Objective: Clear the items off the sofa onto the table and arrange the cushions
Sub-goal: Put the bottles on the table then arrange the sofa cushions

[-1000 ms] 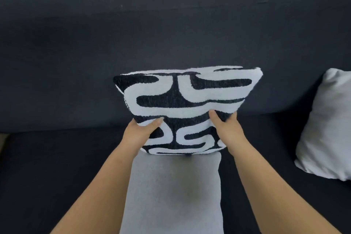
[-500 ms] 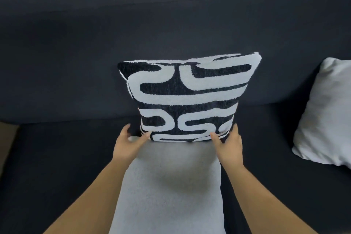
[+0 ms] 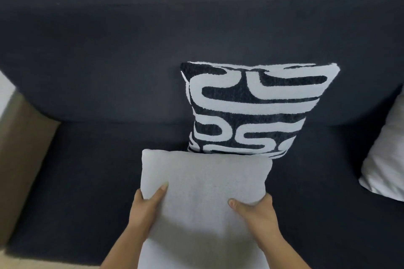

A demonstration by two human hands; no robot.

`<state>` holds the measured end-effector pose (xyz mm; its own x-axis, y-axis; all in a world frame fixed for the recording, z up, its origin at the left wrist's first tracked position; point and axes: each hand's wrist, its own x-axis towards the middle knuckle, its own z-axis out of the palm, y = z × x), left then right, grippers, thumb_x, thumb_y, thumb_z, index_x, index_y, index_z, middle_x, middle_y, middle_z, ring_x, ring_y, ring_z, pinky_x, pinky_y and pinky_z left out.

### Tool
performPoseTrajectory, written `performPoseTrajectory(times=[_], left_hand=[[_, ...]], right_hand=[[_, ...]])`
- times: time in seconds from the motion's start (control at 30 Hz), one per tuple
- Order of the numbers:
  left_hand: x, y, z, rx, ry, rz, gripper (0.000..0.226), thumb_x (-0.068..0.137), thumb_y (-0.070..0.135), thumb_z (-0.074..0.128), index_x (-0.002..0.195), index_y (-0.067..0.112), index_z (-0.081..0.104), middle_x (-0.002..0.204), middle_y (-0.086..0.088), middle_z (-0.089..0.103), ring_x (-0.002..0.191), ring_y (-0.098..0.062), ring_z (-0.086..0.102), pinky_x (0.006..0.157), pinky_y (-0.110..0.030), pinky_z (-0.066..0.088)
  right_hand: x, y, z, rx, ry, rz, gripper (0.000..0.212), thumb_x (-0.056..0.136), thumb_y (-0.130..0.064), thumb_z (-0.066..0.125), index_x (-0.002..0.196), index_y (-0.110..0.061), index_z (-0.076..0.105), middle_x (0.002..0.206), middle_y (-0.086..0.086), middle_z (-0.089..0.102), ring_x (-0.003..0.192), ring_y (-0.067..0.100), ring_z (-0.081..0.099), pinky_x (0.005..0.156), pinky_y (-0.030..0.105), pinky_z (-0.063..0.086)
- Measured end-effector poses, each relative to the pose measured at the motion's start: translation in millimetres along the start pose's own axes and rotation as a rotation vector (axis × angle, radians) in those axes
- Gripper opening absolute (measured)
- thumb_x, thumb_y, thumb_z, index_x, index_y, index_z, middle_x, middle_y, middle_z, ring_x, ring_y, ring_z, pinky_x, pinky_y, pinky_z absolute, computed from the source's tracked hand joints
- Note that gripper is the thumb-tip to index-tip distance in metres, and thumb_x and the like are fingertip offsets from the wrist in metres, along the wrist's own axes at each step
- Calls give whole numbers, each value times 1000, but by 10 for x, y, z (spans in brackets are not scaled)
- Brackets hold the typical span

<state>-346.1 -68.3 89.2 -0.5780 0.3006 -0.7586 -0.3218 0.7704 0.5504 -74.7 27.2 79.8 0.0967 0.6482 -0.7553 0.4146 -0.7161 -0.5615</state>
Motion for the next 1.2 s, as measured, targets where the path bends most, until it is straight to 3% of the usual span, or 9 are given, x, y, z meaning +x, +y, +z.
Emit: performPoseTrajectory(times=[0.17, 0.3, 0.57, 0.77, 0.93, 1.03, 1.1, 1.13, 1.2], left_hand=[[66, 341, -627, -141, 81, 152, 74, 69, 59, 85, 130, 30, 55, 119, 8, 68, 108, -23, 67, 98, -53, 54], [290, 865, -1112, -164, 136, 298, 73, 75, 57, 81, 136, 32, 49, 119, 13, 63, 110, -21, 62, 95, -45, 51], [826, 1586, -2036, -303, 158, 477, 72, 74, 55, 82, 137, 36, 51, 125, 17, 64, 115, -12, 61, 98, -41, 48], [1404, 1825, -2453, -252, 139, 532, 75, 79, 54, 79, 143, 34, 46, 134, 12, 61, 124, -18, 59, 107, -46, 48], [1918, 1902, -2476, -141, 44, 574, 88, 78, 56, 78, 150, 33, 33, 133, 17, 55, 122, -14, 54, 100, -37, 45], [2163, 1964, -2391, -77, 9, 531, 88, 84, 54, 73, 155, 34, 25, 140, 14, 48, 126, -14, 46, 107, -40, 40], [2181, 2015, -2334, -25, 112, 549, 81, 86, 51, 73, 151, 30, 30, 136, 12, 45, 123, -13, 44, 104, -38, 39], [2144, 2021, -2319, 33, 258, 599, 74, 83, 52, 75, 143, 26, 40, 131, 9, 46, 119, -13, 45, 101, -37, 42], [1994, 1989, -2267, 188, 586, 758, 52, 83, 56, 73, 109, 13, 57, 109, -1, 55, 98, -16, 51, 87, -38, 51]], right_hand=[[-307, -561, 535, 66, -62, -222, 103, 45, -40, 96, 130, -24, 41, 116, -11, 62, 106, 15, 62, 93, 38, 53], [-396, -1118, 1013, 116, -113, -361, 113, 42, -50, 96, 138, -26, 40, 124, -10, 61, 112, 13, 60, 98, 40, 52], [-488, -2070, 1993, 139, -138, -602, 113, 46, -52, 95, 141, -28, 38, 132, -10, 55, 119, 12, 55, 104, 43, 46], [-306, -2432, 2650, 124, -115, -648, 113, 44, -55, 94, 139, -29, 38, 131, -10, 56, 119, 12, 56, 102, 48, 49], [-13, -2554, 2891, 67, -93, -683, 113, 47, -56, 92, 142, -31, 35, 135, -8, 53, 124, 14, 53, 105, 49, 46], [164, -2617, 2960, 3, -98, -671, 123, 42, -67, 88, 146, -34, 30, 138, -8, 50, 128, 15, 49, 109, 50, 43], [171, -2677, 2946, -36, -58, -661, 125, 43, -67, 88, 147, -34, 28, 141, -7, 46, 131, 14, 46, 110, 49, 41], [106, -2687, 2916, -72, 15, -668, 122, 47, -64, 89, 147, -31, 28, 142, -6, 44, 130, 13, 44, 109, 44, 41], [-76, -2635, 2845, -129, 246, -805, 94, 61, -55, 86, 136, -19, 43, 130, -1, 46, 118, 13, 48, 99, 33, 45]])
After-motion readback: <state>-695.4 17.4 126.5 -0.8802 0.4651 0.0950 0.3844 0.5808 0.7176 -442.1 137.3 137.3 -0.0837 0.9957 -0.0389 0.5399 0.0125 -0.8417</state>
